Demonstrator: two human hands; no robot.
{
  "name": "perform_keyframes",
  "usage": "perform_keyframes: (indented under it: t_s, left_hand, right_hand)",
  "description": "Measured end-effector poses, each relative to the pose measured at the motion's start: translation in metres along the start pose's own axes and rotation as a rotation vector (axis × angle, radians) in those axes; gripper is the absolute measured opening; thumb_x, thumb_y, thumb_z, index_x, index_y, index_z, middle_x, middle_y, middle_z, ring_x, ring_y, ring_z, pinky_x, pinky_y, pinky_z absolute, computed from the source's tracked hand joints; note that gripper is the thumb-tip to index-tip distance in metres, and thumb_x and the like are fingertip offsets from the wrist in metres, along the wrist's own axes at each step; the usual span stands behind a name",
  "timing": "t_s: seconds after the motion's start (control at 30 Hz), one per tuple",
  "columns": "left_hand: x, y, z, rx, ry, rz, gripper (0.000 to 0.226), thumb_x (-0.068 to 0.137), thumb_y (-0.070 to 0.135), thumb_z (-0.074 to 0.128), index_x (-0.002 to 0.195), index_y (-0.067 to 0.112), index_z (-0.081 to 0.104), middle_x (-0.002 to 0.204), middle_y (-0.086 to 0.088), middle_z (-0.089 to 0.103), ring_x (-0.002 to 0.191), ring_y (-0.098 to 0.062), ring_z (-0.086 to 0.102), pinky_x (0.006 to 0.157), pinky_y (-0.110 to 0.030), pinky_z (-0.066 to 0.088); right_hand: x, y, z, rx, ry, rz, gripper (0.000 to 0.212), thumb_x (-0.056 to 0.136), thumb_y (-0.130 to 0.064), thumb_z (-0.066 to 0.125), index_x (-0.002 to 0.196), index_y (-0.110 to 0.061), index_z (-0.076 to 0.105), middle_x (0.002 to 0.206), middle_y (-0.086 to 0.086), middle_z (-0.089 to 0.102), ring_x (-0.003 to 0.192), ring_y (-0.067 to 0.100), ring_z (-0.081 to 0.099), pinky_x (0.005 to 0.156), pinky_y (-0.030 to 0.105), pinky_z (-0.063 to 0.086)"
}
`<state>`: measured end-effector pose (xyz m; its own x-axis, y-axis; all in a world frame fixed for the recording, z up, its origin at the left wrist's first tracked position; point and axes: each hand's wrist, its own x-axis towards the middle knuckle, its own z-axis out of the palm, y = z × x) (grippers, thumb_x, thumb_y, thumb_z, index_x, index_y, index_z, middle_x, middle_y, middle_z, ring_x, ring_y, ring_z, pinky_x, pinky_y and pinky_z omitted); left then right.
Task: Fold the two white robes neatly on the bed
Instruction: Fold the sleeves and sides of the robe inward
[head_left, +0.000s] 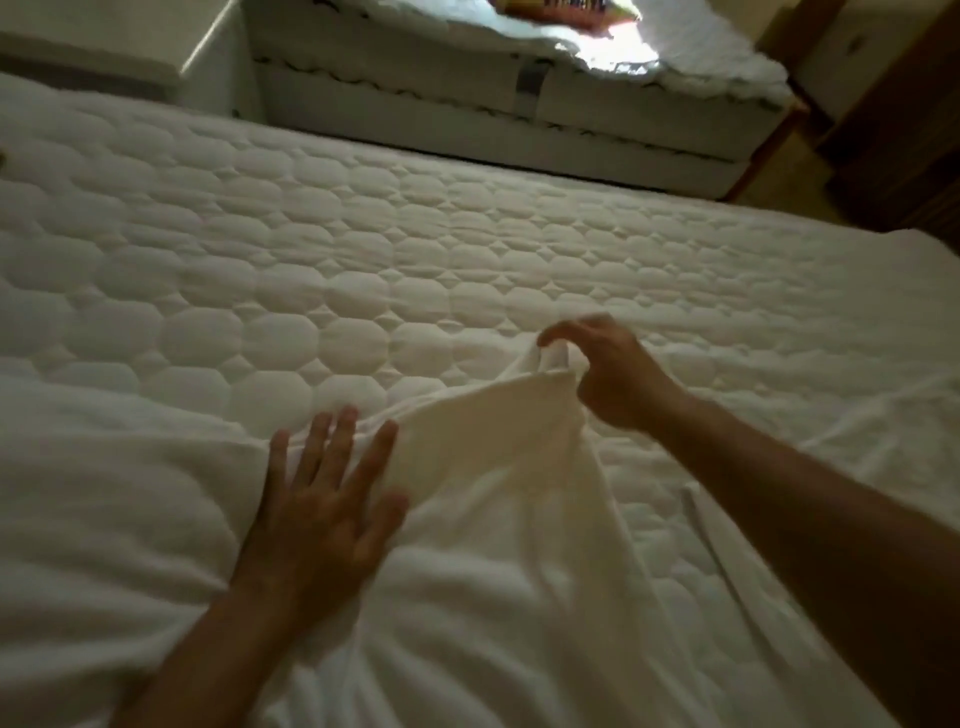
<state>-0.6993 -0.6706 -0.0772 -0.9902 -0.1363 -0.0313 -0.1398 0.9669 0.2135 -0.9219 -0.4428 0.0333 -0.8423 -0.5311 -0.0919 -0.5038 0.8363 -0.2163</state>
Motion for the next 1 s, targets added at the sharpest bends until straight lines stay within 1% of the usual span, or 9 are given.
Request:
perform_keyframes:
  t_s: [0.1,0.17,0.27,0.37,0.53,0.63,0.8,0.9,1.0]
  left_hand:
    - [0.0,-0.002,0.009,-0.046,0.077,0.006,0.072,0.097,0.057,0.035,0.161,0.026,0.025,0.166,-0.014,0.028,0.153,-0.034,0.026,0.122,-0.062,0.013]
    - [0.001,-0.006,0.011,-0.068,0.069,0.005,0.07,0.098,0.058,0.034,0.161,0.028,0.026,0.166,-0.013,0.028,0.155,-0.032,0.024,0.122,-0.061,0.012]
    - [0.002,-0.004,0.011,-0.085,0.065,0.021,0.069,0.097,0.057,0.036,0.16,0.028,0.03,0.165,-0.012,0.032,0.154,-0.031,0.026,0.122,-0.062,0.012]
    - [0.003,-0.005,0.011,-0.101,0.091,0.019,0.069,0.096,0.056,0.039,0.158,0.027,0.034,0.163,-0.012,0.035,0.151,-0.032,0.032,0.12,-0.064,0.016]
    - [0.004,-0.005,0.012,-0.111,0.133,0.039,0.069,0.095,0.055,0.041,0.157,0.024,0.038,0.162,-0.012,0.037,0.15,-0.032,0.035,0.118,-0.065,0.02]
    - [0.005,-0.006,0.015,-0.106,0.16,0.041,0.068,0.096,0.055,0.041,0.156,0.023,0.04,0.161,-0.013,0.038,0.148,-0.032,0.036,0.118,-0.065,0.021]
    - [0.005,-0.006,0.017,-0.085,0.181,0.046,0.067,0.095,0.053,0.043,0.154,0.021,0.043,0.16,-0.013,0.04,0.148,-0.032,0.037,0.117,-0.066,0.023]
    - [0.006,-0.006,0.016,-0.079,0.17,0.043,0.067,0.095,0.052,0.043,0.155,0.021,0.042,0.161,-0.012,0.039,0.149,-0.032,0.036,0.118,-0.064,0.023]
    - [0.006,-0.007,0.015,-0.074,0.157,0.043,0.067,0.096,0.052,0.042,0.155,0.022,0.041,0.161,-0.012,0.038,0.149,-0.032,0.036,0.118,-0.065,0.023]
  right_hand:
    - [0.05,-0.012,0.003,-0.151,-0.196,-0.185,0.057,0.088,0.008,0.047,0.121,-0.035,0.065,0.147,0.006,0.041,0.136,0.027,0.036,0.107,0.036,0.034]
    - [0.075,-0.008,0.011,-0.281,-0.36,-0.298,0.045,0.091,-0.001,0.049,0.109,-0.035,0.071,0.14,0.005,0.047,0.134,0.026,0.04,0.111,0.035,0.03]
    - [0.092,0.006,0.015,-0.311,-0.515,-0.364,0.04,0.088,-0.01,0.052,0.098,-0.043,0.07,0.125,0.001,0.056,0.123,0.024,0.05,0.108,0.04,0.04]
    - [0.094,0.015,-0.001,-0.301,-0.507,-0.402,0.048,0.086,-0.002,0.052,0.104,-0.041,0.072,0.126,-0.005,0.059,0.121,0.017,0.052,0.107,0.039,0.044]
    - [0.084,0.04,-0.014,-0.091,-0.412,-0.348,0.04,0.084,-0.001,0.064,0.1,-0.038,0.071,0.104,-0.014,0.067,0.097,0.005,0.062,0.088,0.034,0.058]
    - [0.078,0.041,-0.008,0.055,-0.404,-0.38,0.047,0.084,0.002,0.066,0.102,-0.041,0.067,0.118,-0.013,0.062,0.11,0.006,0.06,0.09,0.035,0.058]
    - [0.083,0.027,-0.008,-0.119,-0.556,-0.505,0.06,0.086,0.005,0.061,0.116,-0.047,0.069,0.151,-0.015,0.037,0.136,0.005,0.032,0.105,0.025,0.034]
    - [0.09,0.032,-0.007,-0.203,-0.608,-0.573,0.054,0.084,-0.006,0.07,0.119,-0.048,0.068,0.146,-0.016,0.042,0.131,0.006,0.04,0.101,0.02,0.033]
    - [0.096,0.041,-0.014,-0.212,-0.655,-0.526,0.036,0.08,-0.021,0.078,0.105,-0.046,0.072,0.131,-0.018,0.054,0.116,0.005,0.052,0.098,0.025,0.044]
